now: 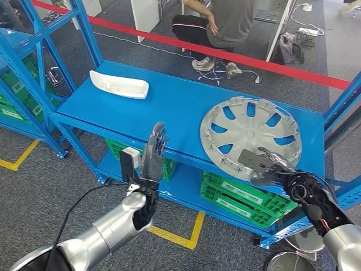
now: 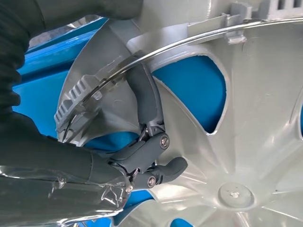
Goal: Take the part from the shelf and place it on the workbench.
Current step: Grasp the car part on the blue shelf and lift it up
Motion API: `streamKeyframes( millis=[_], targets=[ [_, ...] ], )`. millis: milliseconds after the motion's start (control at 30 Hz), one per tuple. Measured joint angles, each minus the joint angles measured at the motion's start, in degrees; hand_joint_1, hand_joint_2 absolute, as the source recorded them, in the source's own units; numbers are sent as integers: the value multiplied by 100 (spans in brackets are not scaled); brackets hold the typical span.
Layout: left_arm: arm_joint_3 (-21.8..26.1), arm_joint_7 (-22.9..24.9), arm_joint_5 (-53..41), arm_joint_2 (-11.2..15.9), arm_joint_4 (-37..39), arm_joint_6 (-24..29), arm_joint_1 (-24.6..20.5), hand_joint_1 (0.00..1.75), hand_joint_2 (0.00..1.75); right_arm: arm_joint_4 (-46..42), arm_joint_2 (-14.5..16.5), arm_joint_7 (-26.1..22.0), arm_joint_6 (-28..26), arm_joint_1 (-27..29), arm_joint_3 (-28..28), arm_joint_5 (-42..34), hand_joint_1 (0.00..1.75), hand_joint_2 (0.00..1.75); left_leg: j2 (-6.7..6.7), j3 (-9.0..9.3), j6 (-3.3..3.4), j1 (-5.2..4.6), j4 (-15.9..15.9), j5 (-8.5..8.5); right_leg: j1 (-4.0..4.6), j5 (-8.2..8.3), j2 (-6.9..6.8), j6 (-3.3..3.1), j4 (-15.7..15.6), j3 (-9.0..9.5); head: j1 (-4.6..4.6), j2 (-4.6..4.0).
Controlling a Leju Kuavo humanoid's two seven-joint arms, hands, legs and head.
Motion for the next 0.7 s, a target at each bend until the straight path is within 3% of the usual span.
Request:
streamKeyframes(
  millis=[300,533,700],
  targets=[
    [0,-7,5,-17,0,-16,-2,0,0,9,0,16,-10,0,82,352,0,175,0,1,0,2,0,0,2,-1,0,-1,-1,2,1,0],
    [0,-24,27,-27,0,-5,-5,0,0,7,4,-62,-364,21,373,1361,0,175,-2,1,0,2,0,0,1,-1,-5,-1,-1,4,1,0],
    [0,-24,30,-28,0,1,-6,0,0,5,4,-69,-454,14,540,1540,0,175,-1,4,0,2,0,0,1,-1,-5,-1,-1,6,1,0]
  ],
)
